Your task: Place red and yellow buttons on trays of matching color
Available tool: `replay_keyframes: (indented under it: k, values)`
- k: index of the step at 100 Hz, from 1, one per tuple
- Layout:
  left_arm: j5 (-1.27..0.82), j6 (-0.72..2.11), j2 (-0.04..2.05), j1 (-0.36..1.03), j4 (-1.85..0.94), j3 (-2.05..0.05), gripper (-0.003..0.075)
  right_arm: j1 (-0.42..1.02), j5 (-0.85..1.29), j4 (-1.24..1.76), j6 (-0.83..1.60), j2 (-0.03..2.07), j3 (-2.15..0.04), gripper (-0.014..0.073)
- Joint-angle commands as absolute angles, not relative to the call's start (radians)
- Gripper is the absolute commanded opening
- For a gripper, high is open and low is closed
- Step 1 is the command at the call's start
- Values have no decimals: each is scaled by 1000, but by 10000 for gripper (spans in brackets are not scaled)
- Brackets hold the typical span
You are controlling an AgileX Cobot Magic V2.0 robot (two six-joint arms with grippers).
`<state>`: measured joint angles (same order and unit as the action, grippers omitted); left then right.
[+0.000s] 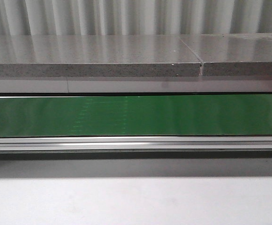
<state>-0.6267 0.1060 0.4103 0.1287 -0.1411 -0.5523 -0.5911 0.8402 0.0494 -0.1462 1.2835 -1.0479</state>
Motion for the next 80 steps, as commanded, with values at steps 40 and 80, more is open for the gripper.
replay_keyframes:
  k: [40, 80]
  values:
    - [-550, 106, 415, 135, -148, -579, -20, -193, 805, 40, -142, 1167, -1071, -67]
    - [-550, 106, 415, 135, -148, -579, -20, 44, 714, 7, -136, 1163, -1062, -67]
